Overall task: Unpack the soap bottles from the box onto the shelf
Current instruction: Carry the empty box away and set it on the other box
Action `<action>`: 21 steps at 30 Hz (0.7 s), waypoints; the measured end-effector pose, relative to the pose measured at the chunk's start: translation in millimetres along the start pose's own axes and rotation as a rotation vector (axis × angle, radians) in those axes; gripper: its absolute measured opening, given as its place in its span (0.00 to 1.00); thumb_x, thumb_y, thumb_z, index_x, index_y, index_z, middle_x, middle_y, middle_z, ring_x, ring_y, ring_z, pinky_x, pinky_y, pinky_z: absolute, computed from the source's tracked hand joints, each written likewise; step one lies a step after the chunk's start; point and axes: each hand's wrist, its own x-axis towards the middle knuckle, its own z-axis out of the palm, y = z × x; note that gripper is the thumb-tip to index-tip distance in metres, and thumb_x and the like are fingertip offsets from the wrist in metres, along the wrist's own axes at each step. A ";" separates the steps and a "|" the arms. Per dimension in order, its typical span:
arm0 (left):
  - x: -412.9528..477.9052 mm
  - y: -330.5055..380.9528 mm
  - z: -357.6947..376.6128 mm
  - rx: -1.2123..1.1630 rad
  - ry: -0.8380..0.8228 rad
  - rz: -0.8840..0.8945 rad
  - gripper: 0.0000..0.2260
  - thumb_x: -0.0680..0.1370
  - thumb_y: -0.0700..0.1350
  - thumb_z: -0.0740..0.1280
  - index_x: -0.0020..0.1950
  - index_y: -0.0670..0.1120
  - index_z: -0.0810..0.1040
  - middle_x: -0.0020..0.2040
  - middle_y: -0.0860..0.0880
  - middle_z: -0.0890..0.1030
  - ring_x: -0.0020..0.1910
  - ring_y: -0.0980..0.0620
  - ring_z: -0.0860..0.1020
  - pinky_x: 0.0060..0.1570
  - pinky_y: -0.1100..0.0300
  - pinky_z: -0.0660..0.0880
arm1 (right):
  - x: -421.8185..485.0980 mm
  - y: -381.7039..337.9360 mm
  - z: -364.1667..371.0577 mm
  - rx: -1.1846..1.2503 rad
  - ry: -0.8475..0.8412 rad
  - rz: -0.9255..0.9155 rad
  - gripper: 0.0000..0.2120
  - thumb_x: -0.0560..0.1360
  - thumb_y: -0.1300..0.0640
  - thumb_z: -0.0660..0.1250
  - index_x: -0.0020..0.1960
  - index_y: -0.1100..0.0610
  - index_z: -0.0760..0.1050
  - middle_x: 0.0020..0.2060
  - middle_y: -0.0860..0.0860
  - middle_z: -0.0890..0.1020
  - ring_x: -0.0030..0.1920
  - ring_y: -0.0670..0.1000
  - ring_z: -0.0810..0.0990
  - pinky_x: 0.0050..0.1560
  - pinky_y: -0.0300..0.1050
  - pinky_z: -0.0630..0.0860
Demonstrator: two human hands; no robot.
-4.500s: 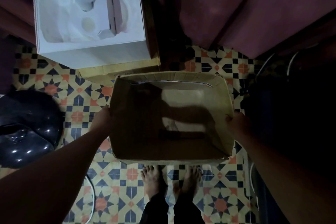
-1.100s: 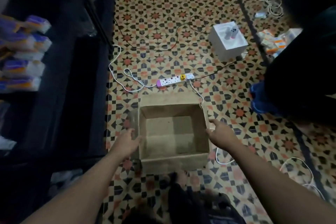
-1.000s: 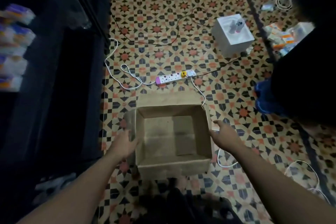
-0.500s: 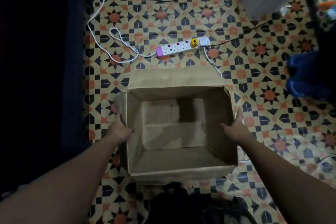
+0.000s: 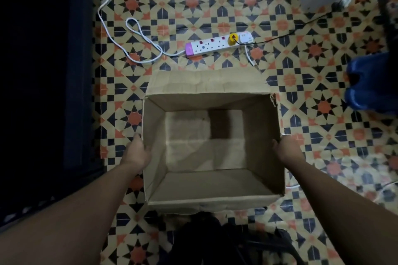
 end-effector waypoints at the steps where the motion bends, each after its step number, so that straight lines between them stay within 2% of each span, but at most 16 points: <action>1: -0.5 -0.7 -2.6 0.008 0.002 0.009 0.14 0.80 0.40 0.62 0.65 0.42 0.68 0.60 0.39 0.77 0.57 0.39 0.76 0.55 0.50 0.74 | -1.5 -0.1 -0.8 -0.004 0.006 -0.005 0.13 0.83 0.58 0.58 0.55 0.66 0.76 0.34 0.52 0.71 0.42 0.53 0.75 0.30 0.38 0.64; 4: -7.8 -5.4 -12.4 0.008 -0.011 0.015 0.15 0.79 0.39 0.63 0.66 0.43 0.70 0.59 0.40 0.78 0.57 0.40 0.76 0.56 0.50 0.74 | -11.0 -1.5 -9.4 -0.037 0.005 -0.038 0.12 0.83 0.58 0.58 0.55 0.66 0.76 0.33 0.51 0.70 0.41 0.53 0.75 0.29 0.36 0.63; 6: -20.4 -8.3 -24.2 0.011 -0.009 0.008 0.15 0.79 0.39 0.63 0.65 0.43 0.71 0.58 0.41 0.78 0.56 0.40 0.77 0.55 0.51 0.75 | -22.7 -7.3 -22.1 -0.058 -0.021 -0.062 0.12 0.83 0.57 0.58 0.55 0.65 0.75 0.34 0.52 0.72 0.40 0.52 0.75 0.31 0.39 0.65; 9: -49.0 -5.6 -60.6 0.002 0.020 0.003 0.12 0.80 0.41 0.62 0.63 0.42 0.73 0.56 0.41 0.78 0.53 0.41 0.77 0.54 0.51 0.76 | -53.1 -29.4 -60.1 -0.086 -0.038 -0.130 0.11 0.83 0.58 0.59 0.59 0.64 0.73 0.44 0.56 0.77 0.46 0.55 0.78 0.42 0.45 0.74; 12: -81.0 -2.3 -99.0 0.006 0.053 0.007 0.11 0.81 0.43 0.60 0.59 0.41 0.75 0.53 0.41 0.79 0.50 0.42 0.78 0.52 0.49 0.78 | -90.6 -50.5 -103.4 -0.084 -0.028 -0.240 0.15 0.82 0.61 0.60 0.68 0.60 0.67 0.54 0.59 0.78 0.51 0.56 0.78 0.47 0.47 0.75; 15: -126.4 -0.8 -142.4 -0.002 0.070 -0.017 0.10 0.80 0.45 0.60 0.56 0.42 0.77 0.52 0.41 0.79 0.48 0.42 0.79 0.50 0.48 0.79 | -134.2 -69.2 -146.1 -0.128 -0.035 -0.319 0.18 0.80 0.63 0.61 0.69 0.59 0.65 0.53 0.58 0.78 0.50 0.56 0.79 0.47 0.48 0.76; 18: -170.8 -3.8 -176.3 -0.026 0.086 -0.055 0.11 0.79 0.43 0.62 0.59 0.44 0.76 0.55 0.40 0.78 0.51 0.40 0.78 0.50 0.51 0.77 | -167.7 -89.6 -182.6 -0.213 -0.050 -0.373 0.15 0.79 0.63 0.63 0.66 0.61 0.69 0.51 0.57 0.79 0.49 0.54 0.79 0.47 0.48 0.77; 21: -212.1 -15.5 -194.5 -0.023 0.113 -0.113 0.12 0.79 0.43 0.61 0.61 0.42 0.76 0.57 0.39 0.78 0.54 0.39 0.78 0.51 0.52 0.76 | -199.6 -109.0 -207.7 -0.352 -0.094 -0.427 0.15 0.78 0.62 0.64 0.64 0.65 0.72 0.53 0.59 0.78 0.52 0.57 0.79 0.49 0.48 0.75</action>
